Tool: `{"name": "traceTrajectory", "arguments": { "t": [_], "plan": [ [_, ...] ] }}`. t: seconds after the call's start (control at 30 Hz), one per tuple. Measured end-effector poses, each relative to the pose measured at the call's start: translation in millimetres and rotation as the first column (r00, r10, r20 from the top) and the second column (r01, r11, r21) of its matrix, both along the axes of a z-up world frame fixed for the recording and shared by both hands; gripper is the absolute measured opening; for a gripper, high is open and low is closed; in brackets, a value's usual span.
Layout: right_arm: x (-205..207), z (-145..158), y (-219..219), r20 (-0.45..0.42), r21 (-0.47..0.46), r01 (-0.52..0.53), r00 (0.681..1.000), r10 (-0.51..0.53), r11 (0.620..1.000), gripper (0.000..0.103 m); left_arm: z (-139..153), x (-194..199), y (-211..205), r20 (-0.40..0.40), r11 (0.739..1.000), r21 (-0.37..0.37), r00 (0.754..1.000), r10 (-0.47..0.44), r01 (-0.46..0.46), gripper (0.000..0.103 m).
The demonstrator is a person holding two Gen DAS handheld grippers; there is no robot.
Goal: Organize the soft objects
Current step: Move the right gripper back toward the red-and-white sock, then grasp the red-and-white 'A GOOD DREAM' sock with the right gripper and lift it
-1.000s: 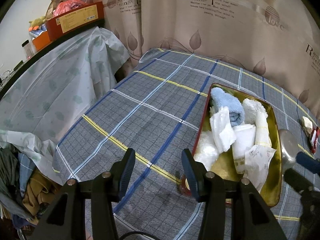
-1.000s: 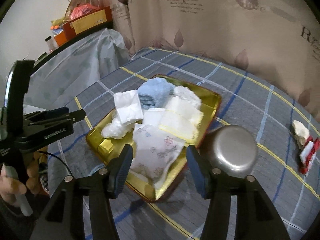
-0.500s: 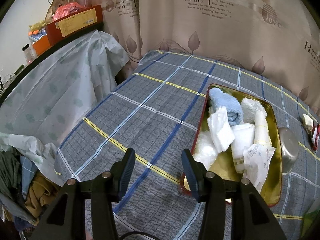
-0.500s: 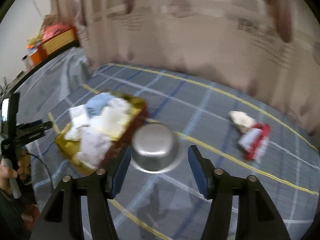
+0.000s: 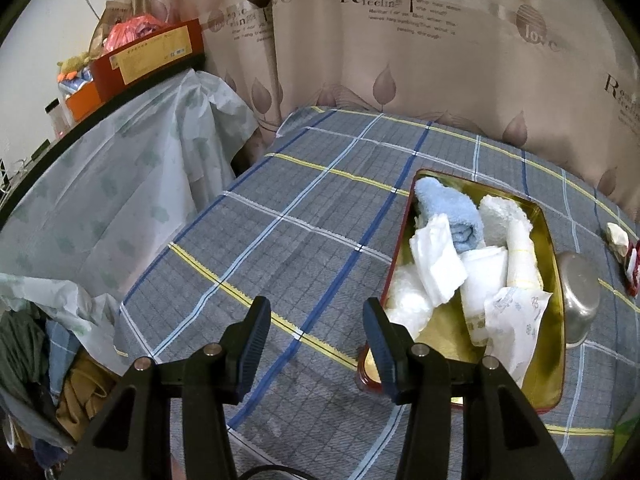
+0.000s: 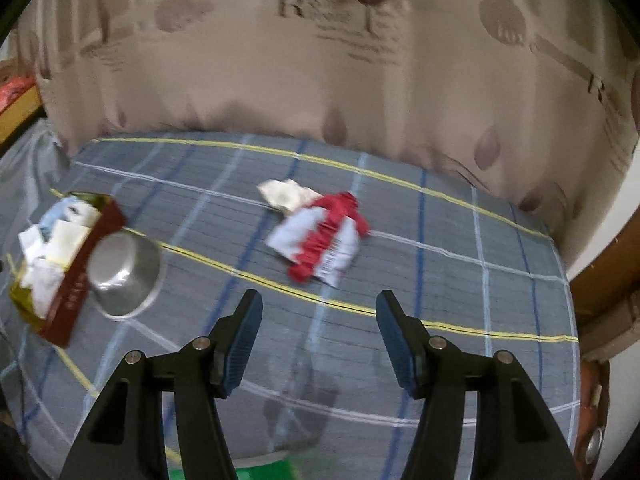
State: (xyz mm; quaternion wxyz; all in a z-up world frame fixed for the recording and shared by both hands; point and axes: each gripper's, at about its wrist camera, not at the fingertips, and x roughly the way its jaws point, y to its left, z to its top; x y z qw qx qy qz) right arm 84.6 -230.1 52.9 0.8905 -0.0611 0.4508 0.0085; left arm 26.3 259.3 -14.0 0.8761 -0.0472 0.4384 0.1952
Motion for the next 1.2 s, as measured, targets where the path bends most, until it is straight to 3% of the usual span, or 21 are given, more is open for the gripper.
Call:
{"name": "traceTrajectory", "arguments": {
  "t": [0.13,0.2,0.33,0.6,0.83,0.87,0.97,1.1,1.2],
  "plan": [
    [21,-20,-22,-0.055,0.051,0.027,0.998,-0.024,0.998,0.057,1,2,-6,-0.009,1.000,0.001,1.000,-0.013,0.013,0.049],
    [34,-30,-28,-0.077,0.100,0.059,0.996,-0.051,0.993,0.069,2,3,-12,-0.016,1.000,0.010,1.000,-0.023,0.023,0.049],
    [63,-44,-22,-0.106,0.145,0.071,0.993,-0.056,0.987,0.074,3,9,-24,-0.032,0.998,0.047,0.998,-0.045,0.047,0.049],
    [123,-79,-10,-0.173,0.149,0.134,0.979,-0.108,0.980,0.084,5,20,-40,-0.055,0.995,0.056,0.996,-0.076,0.079,0.049],
    [145,-106,-17,-0.227,0.148,0.177,0.964,-0.140,0.973,0.085,4,33,-49,-0.070,0.994,0.051,0.993,-0.095,0.098,0.049],
    [145,-110,-17,-0.230,0.145,0.171,0.964,-0.135,0.975,0.084,4,34,-51,-0.070,0.994,0.049,0.993,-0.099,0.102,0.049],
    [140,-115,-18,-0.208,0.154,0.141,0.972,-0.107,0.978,0.068,5,39,-57,-0.071,0.993,0.045,0.991,-0.110,0.113,0.049],
    [129,-111,-24,-0.183,0.162,0.097,0.981,-0.067,0.982,0.040,8,44,-72,-0.065,0.989,0.048,0.989,-0.135,0.138,0.049],
    [114,-107,-35,-0.168,0.145,0.086,0.984,-0.062,0.986,0.031,12,49,-86,-0.061,0.985,0.045,0.985,-0.164,0.167,0.049]
  ]
}}
